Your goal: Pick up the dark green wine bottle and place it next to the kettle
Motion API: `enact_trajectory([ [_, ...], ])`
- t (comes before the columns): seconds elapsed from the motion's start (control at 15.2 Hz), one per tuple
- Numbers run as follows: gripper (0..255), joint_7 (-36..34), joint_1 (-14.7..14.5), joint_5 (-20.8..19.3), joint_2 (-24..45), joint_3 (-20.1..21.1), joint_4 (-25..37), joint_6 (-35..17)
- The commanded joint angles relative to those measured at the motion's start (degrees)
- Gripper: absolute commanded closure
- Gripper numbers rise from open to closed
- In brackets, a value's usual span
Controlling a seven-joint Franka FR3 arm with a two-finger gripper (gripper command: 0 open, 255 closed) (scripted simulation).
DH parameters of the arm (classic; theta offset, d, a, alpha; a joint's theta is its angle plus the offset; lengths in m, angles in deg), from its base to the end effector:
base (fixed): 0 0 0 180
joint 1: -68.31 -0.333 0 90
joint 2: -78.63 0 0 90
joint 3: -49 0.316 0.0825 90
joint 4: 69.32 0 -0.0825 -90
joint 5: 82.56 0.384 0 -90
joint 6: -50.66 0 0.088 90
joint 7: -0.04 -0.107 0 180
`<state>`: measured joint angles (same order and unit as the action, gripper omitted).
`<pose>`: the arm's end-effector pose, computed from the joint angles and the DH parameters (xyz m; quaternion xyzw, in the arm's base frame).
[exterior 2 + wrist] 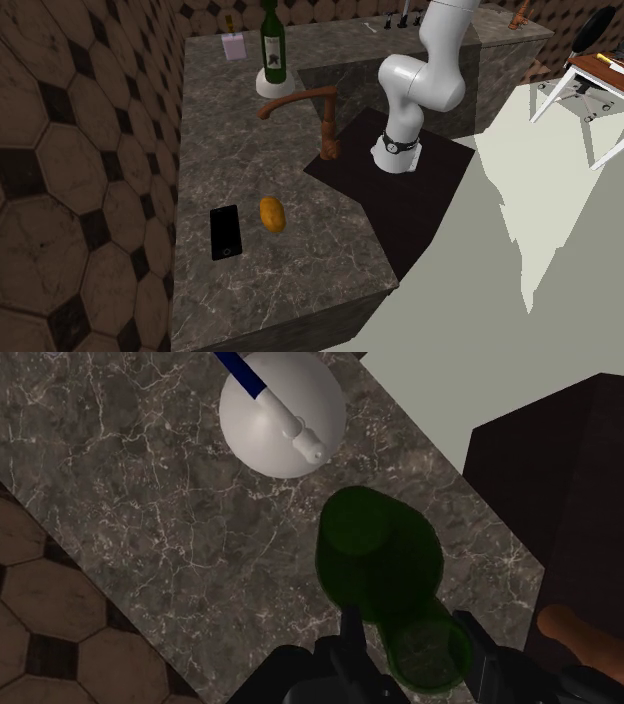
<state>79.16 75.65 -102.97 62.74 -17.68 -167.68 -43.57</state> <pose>0.0484 -0.5344 0.6104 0.9968 0.0585 -0.0443 0.0323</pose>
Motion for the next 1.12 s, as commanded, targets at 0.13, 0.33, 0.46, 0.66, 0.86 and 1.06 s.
enact_trajectory([
  [0.13,255,-1.0,0.6,-0.9,-0.9,0.4,-3.4,-2.8],
  [0.33,255,-1.6,0.9,-1.4,-1.4,0.4,-5.9,-4.9],
  [0.46,255,-1.9,1.1,-1.7,-1.6,0.2,-7.5,-6.4],
  [0.66,255,-2.3,1.2,-2.1,-1.8,-0.2,-9.8,-8.6],
  [0.86,255,-2.6,1.2,-2.4,-1.7,-0.8,-12.0,-10.8],
  [1.06,255,-2.8,1.1,-2.5,-1.5,-1.6,-14.0,-13.1],
])
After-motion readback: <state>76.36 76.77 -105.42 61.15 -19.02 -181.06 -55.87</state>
